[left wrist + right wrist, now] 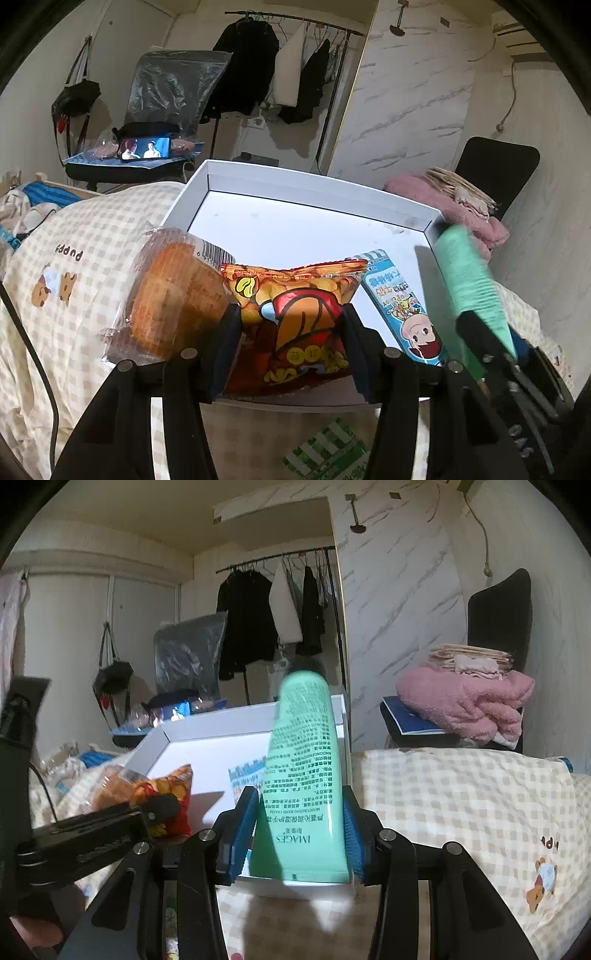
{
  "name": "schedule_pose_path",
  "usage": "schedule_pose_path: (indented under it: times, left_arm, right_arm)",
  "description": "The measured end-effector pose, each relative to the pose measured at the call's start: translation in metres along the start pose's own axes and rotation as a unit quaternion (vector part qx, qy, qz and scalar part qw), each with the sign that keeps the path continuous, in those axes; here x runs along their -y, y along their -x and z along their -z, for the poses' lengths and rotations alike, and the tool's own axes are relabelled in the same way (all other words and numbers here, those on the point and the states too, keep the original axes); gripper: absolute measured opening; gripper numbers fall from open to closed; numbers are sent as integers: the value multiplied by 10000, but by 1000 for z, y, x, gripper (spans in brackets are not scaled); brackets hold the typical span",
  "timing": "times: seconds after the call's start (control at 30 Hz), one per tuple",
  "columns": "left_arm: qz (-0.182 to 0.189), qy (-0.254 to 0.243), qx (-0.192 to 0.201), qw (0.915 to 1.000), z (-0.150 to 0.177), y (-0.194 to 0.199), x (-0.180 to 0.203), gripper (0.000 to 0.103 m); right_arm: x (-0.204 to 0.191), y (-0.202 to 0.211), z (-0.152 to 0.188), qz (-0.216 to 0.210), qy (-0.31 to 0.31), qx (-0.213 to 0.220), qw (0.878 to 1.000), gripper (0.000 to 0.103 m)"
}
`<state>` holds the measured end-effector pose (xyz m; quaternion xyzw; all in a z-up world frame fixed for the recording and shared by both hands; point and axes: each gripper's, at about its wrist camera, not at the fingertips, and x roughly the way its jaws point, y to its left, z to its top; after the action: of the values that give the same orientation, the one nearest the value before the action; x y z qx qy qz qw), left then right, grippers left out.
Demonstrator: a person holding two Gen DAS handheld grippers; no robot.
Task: Organize objects
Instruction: 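Carry chip bag and green tube over the white box with both grippers, then lower chip bag and tube into the box and open both grippers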
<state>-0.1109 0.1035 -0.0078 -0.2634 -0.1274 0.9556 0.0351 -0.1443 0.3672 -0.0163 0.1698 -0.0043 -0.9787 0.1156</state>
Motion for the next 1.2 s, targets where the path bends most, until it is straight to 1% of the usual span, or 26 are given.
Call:
schedule_pose_path:
  times: [0.07, 0.13, 0.2, 0.33, 0.4, 0.43, 0.47, 0.5, 0.53, 0.63, 0.77, 0.87, 0.9, 1.03, 1.2]
  left_arm:
    - [-7, -8, 2, 10000, 2, 1, -1, 57]
    - [-27, -27, 16, 10000, 4, 4, 0, 57]
    - [-14, -45, 7, 10000, 4, 4, 0, 57]
    - [9, -40, -27, 10000, 2, 4, -1, 57]
    - [6, -54, -18, 10000, 2, 5, -1, 57]
    - [0, -75, -13, 10000, 3, 6, 1, 57]
    - [-14, -77, -17, 10000, 3, 7, 2, 57]
    - [3, -58, -17, 10000, 3, 7, 1, 57]
    - [20, -41, -18, 10000, 3, 7, 1, 57]
    - [82, 36, -60, 9999, 2, 8, -2, 58]
    - [137, 59, -68, 9999, 1, 10, -2, 59]
    - [202, 186, -82, 9996, 0, 13, -4, 59]
    - [238, 238, -72, 9994, -1, 14, -6, 60]
    - [386, 470, -83, 9981, -4, 19, -16, 60]
    - [582, 764, -96, 9953, -5, 26, -26, 60]
  right_arm:
    - [-3, -6, 2, 147, 122, -151, 9997, 43]
    - [-10, -7, 4, 369, 365, -149, 9985, 43]
    - [-14, -8, 6, 495, 513, -170, 9973, 43]
    - [-17, -9, 8, 517, 618, -174, 9966, 43]
    - [-18, -10, 8, 560, 671, -188, 9960, 45]
    - [-21, -12, 8, 545, 761, -225, 9954, 58]
    - [-26, -14, 10, 449, 883, -251, 9948, 75]
    - [-31, -13, 11, 355, 1002, -229, 9941, 81]
    - [-36, -11, 12, 391, 1125, -149, 9928, 89]
    - [-42, -8, 14, 481, 1268, -24, 9908, 102]
    - [-34, -7, 12, 259, 1088, -8, 9937, 102]
    - [-26, -4, 9, -58, 875, 54, 9961, 102]
    - [-23, -3, 8, -239, 751, 84, 9969, 102]
    - [-12, 2, 6, -678, 385, 163, 9968, 102]
    - [3, 15, 1, -823, -107, 435, 9956, 102]
